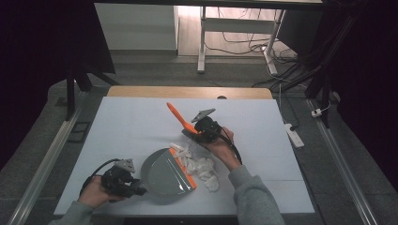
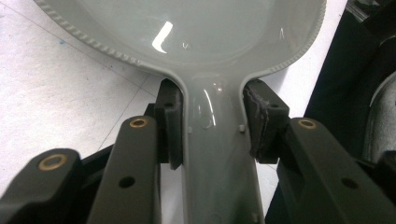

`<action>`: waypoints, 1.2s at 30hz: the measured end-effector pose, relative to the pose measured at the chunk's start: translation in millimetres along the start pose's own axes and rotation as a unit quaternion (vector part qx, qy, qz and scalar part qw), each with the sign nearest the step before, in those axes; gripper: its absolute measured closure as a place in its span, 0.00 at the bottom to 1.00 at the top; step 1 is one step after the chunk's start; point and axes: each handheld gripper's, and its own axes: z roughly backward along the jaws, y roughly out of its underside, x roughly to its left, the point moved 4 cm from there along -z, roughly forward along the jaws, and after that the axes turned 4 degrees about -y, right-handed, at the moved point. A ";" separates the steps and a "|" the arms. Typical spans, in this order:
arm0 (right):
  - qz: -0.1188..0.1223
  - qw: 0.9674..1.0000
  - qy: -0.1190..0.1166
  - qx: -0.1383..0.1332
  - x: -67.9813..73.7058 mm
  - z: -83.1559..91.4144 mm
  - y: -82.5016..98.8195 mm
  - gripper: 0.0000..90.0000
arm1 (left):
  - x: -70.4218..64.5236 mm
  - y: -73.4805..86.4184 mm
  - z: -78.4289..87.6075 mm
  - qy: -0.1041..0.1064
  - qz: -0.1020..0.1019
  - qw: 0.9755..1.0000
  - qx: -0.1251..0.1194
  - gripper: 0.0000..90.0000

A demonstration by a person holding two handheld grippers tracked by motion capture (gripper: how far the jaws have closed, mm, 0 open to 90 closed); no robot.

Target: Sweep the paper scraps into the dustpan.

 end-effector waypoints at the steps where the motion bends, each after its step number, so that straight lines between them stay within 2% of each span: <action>1: -0.002 1.000 0.001 0.004 -0.8 -3.7 0.4 0.78 | 0.0 0.0 0.0 0.000 0.000 1.000 0.000 0.68; 6: 0.000 1.000 -0.006 0.013 3.4 -11.6 -0.8 0.78 | 0.4 0.1 0.0 0.001 -0.001 1.000 0.000 0.68; 10: 0.026 0.999 -0.010 0.024 13.6 -13.9 -3.8 0.78 | 0.3 0.1 0.0 0.000 0.000 1.000 0.000 0.68; 13: 0.023 0.999 -0.038 0.018 21.3 -12.4 -5.1 0.78 | 0.3 0.0 0.1 0.000 0.000 1.000 0.000 0.68; 17: 0.057 0.997 -0.046 0.030 36.5 -12.5 -5.2 0.78 | 0.4 0.0 -0.2 0.001 0.001 1.000 0.000 0.68; 18: 0.058 0.997 -0.050 0.031 40.3 -11.7 -5.5 0.78 | 0.3 0.0 -0.2 0.001 0.001 1.000 0.001 0.68; 20: 0.071 0.995 -0.065 0.031 47.7 -10.5 -6.2 0.78 | 0.5 0.0 -0.3 0.002 0.002 1.000 0.000 0.68; 23: 0.095 0.992 -0.071 0.034 59.1 -8.1 -6.8 0.78 | 0.5 0.0 -0.5 0.002 0.004 1.000 0.002 0.68; 28: 0.113 0.989 -0.094 0.028 74.6 0.4 -8.3 0.78 | 0.2 -0.3 -0.6 0.000 0.005 1.000 0.000 0.68; 32: 0.127 0.987 -0.099 0.029 83.5 3.0 -9.5 0.78 | 0.2 -0.3 -0.4 0.000 0.004 1.000 0.001 0.68; 34: 0.129 0.987 -0.098 0.019 84.7 5.7 -11.2 0.78 | 0.3 -0.3 -0.5 0.000 0.004 1.000 0.000 0.68; 36: 0.119 0.988 -0.099 -0.003 82.0 10.5 -13.9 0.78 | 0.1 -0.4 -0.7 0.000 0.005 1.000 0.000 0.68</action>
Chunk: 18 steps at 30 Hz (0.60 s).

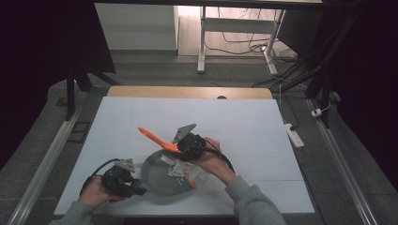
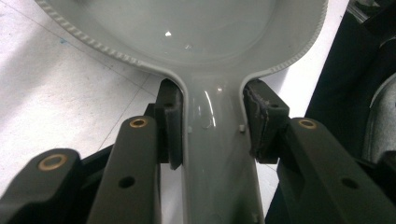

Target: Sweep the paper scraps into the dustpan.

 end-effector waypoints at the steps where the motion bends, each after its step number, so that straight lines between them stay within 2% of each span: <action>1: -0.007 1.000 0.000 -0.008 -1.6 3.4 -0.7 0.78 | 0.0 0.0 0.0 0.000 0.000 1.000 0.000 0.68; 8: -0.033 0.998 0.029 -0.048 -14.1 28.2 1.4 0.78 | 0.0 0.1 0.3 0.000 -0.001 1.000 0.001 0.68; 10: -0.051 0.997 0.038 -0.054 -19.0 36.7 4.8 0.78 | 0.1 0.2 0.4 0.000 -0.002 1.000 0.002 0.68; 13: -0.072 0.994 0.054 -0.058 -26.2 48.2 11.5 0.78 | -0.3 0.1 0.2 -0.001 0.000 1.000 0.000 0.68; 18: -0.109 0.989 0.084 -0.061 -34.0 71.4 27.1 0.78 | -0.2 0.2 0.3 0.000 -0.003 1.000 0.003 0.68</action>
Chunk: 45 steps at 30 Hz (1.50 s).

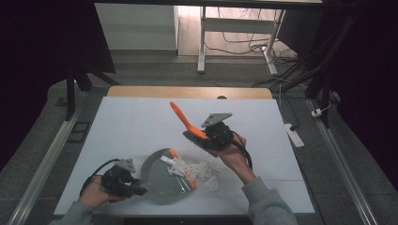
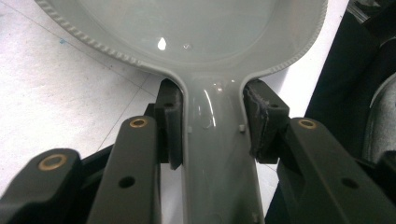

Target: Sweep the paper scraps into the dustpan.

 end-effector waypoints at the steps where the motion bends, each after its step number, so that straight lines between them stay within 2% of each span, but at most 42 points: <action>1: -0.009 1.000 0.007 0.001 -1.8 5.4 4.1 0.78 | 0.0 0.0 -0.1 0.000 0.000 1.000 0.000 0.68; 7: -0.047 0.998 0.039 0.016 -6.9 24.0 33.5 0.78 | -0.5 0.0 0.0 0.000 0.001 1.000 0.001 0.68; 13: -0.078 0.994 0.065 0.044 -10.6 31.1 63.0 0.78 | -0.3 0.3 0.0 0.001 0.001 1.000 0.002 0.68; 21: -0.102 0.990 0.067 0.074 -9.7 26.2 83.2 0.78 | -1.3 0.8 -0.5 0.003 0.004 1.000 0.001 0.68; 27: -0.112 0.988 0.062 0.090 -3.8 16.6 89.0 0.78 | -2.0 1.5 -0.8 0.007 0.004 1.000 0.001 0.68; 35: -0.115 0.987 0.060 0.094 9.6 13.2 86.8 0.78 | -3.9 1.6 -1.4 0.010 0.003 1.000 0.003 0.68; 38: -0.123 0.987 0.057 0.090 13.8 12.2 84.4 0.78 | -4.6 1.5 -1.7 0.011 0.000 1.000 0.005 0.68; 45: -0.110 0.988 0.047 0.093 29.0 0.4 72.2 0.78 | -6.3 0.8 -2.6 0.011 0.002 1.000 0.004 0.68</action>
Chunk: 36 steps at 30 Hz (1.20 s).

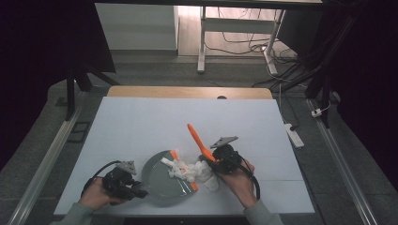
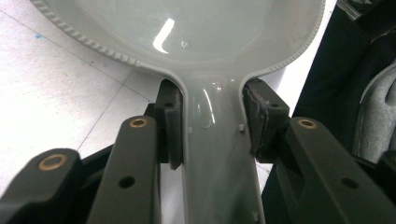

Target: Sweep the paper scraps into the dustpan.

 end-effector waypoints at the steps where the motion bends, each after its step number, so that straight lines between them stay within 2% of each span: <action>1: 0.004 1.000 -0.002 0.000 2.9 -1.5 -2.2 0.78 | 0.0 0.0 0.0 0.000 0.000 1.000 0.000 0.68; 9: 0.023 0.999 -0.023 -0.004 27.0 -15.7 -20.6 0.78 | 0.1 0.1 0.4 0.001 -0.001 1.000 0.001 0.68; 19: 0.036 0.998 -0.041 -0.010 49.3 -35.9 -42.0 0.78 | 0.4 0.2 0.7 0.002 -0.001 1.000 0.002 0.68; 25: 0.048 0.997 -0.062 -0.023 67.8 -42.9 -55.9 0.78 | 0.7 0.3 0.6 0.002 -0.001 1.000 0.002 0.68; 27: 0.055 0.995 -0.071 -0.038 71.6 -41.3 -61.2 0.78 | 0.8 0.4 0.6 0.003 -0.001 1.000 0.002 0.68; 29: 0.055 0.994 -0.076 -0.058 70.9 -35.9 -66.4 0.78 | 0.7 0.4 0.6 0.003 -0.001 1.000 0.001 0.68; 32: 0.052 0.993 -0.067 -0.084 64.7 -24.7 -73.0 0.78 | 0.8 0.4 0.7 0.003 -0.002 1.000 0.002 0.68; 36: 0.046 0.993 -0.051 -0.093 49.9 -16.3 -76.0 0.78 | 0.8 0.3 0.6 0.003 -0.001 1.000 0.002 0.68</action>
